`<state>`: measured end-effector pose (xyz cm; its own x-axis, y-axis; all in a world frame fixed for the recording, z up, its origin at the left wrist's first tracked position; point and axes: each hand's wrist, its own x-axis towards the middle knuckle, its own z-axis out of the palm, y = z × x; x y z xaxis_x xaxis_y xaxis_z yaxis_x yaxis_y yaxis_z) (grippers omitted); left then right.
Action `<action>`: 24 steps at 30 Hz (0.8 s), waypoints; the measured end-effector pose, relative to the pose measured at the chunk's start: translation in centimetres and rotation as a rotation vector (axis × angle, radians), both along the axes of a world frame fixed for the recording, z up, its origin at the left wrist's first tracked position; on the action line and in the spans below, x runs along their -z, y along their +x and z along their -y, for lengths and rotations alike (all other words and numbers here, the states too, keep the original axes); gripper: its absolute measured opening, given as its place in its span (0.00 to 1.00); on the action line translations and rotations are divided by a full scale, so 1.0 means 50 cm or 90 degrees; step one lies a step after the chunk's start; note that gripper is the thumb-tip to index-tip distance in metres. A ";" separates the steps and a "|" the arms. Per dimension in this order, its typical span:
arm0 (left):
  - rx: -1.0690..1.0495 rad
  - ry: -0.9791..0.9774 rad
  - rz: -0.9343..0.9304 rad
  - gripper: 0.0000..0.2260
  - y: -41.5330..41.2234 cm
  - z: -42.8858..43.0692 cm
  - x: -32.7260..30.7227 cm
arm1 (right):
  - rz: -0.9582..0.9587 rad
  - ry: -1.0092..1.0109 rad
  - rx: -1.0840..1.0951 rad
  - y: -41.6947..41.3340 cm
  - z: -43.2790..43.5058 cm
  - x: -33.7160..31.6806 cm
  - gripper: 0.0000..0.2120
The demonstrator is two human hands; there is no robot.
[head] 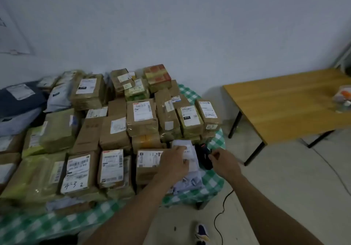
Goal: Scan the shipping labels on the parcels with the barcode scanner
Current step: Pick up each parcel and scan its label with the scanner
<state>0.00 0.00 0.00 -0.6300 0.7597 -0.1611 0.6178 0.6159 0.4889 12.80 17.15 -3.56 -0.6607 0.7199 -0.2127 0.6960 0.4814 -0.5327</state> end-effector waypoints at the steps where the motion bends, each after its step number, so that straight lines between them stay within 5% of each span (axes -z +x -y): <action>1: 0.013 -0.030 -0.003 0.24 -0.001 -0.022 0.007 | 0.024 -0.006 -0.011 -0.007 -0.024 0.011 0.11; 9: -0.010 -0.164 0.007 0.28 0.001 -0.100 0.091 | 0.165 -0.077 -0.103 -0.076 -0.136 0.119 0.13; 16: -0.002 -0.297 -0.095 0.30 0.008 -0.096 0.131 | 0.210 -0.136 -0.077 -0.115 -0.170 0.190 0.25; 24: 0.005 -0.317 -0.088 0.28 -0.004 -0.095 0.131 | 0.240 -0.153 -0.122 -0.106 -0.180 0.172 0.16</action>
